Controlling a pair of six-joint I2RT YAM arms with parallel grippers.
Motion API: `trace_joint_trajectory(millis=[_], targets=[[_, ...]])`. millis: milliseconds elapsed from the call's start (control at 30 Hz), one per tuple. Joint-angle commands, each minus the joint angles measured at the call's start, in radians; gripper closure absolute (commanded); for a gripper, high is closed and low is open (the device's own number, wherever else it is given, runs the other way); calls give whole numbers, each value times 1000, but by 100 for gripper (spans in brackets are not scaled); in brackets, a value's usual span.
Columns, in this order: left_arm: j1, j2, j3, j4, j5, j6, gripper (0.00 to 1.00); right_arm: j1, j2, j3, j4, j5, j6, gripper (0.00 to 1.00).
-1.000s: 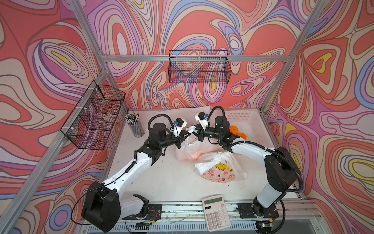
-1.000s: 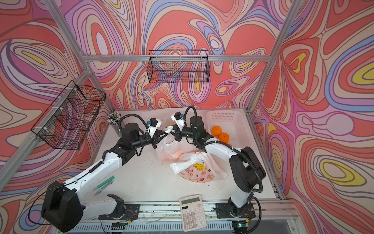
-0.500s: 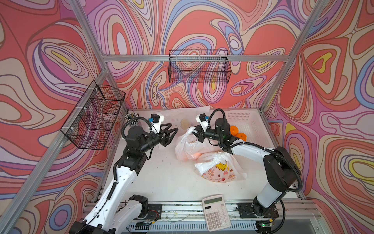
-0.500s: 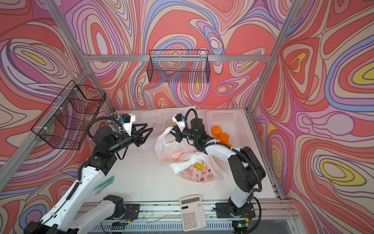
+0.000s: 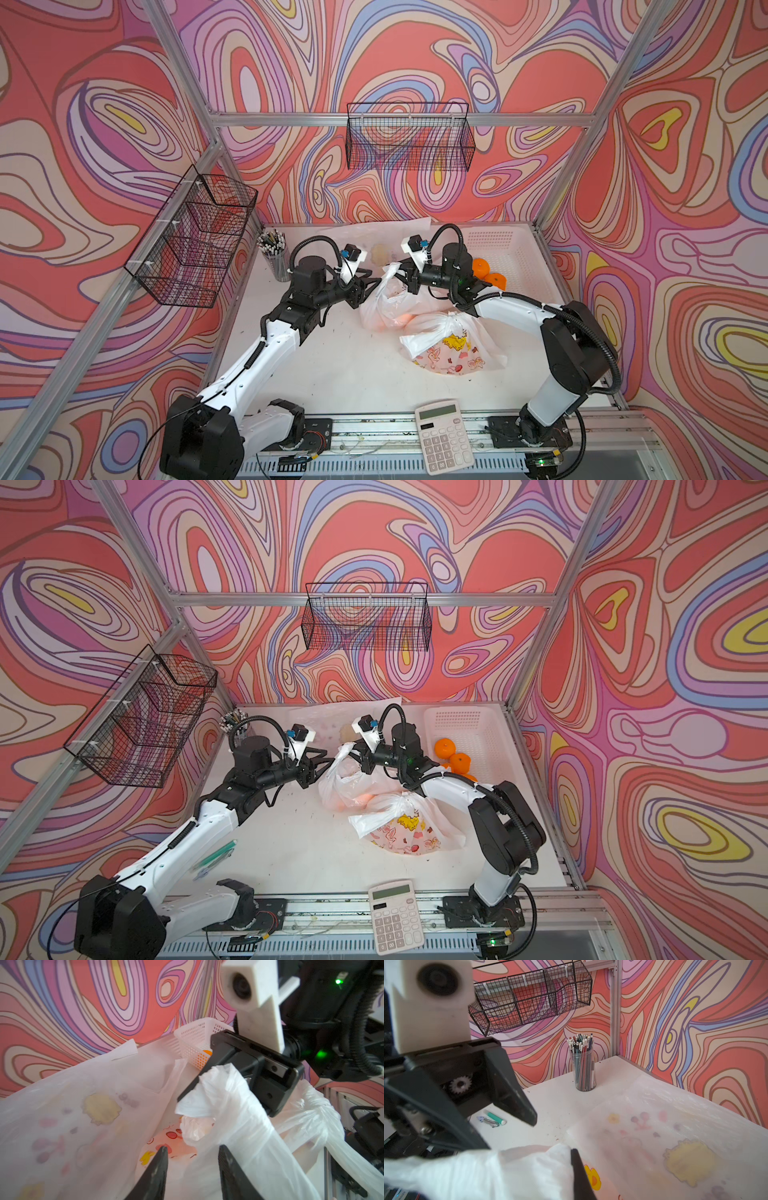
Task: Place the oranges into plastic bags & tie knots
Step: Tie the plastic bag at the center of the board.
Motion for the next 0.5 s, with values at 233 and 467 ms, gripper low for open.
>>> trace_joint_trajectory(millis=[233, 467], targets=[[-103, 100, -52, 249, -49, -89, 60, 4, -2, -33, 156, -100, 30, 100], [-99, 34, -79, 230, -54, -129, 55, 5, -7, -69, 214, -81, 11, 100]])
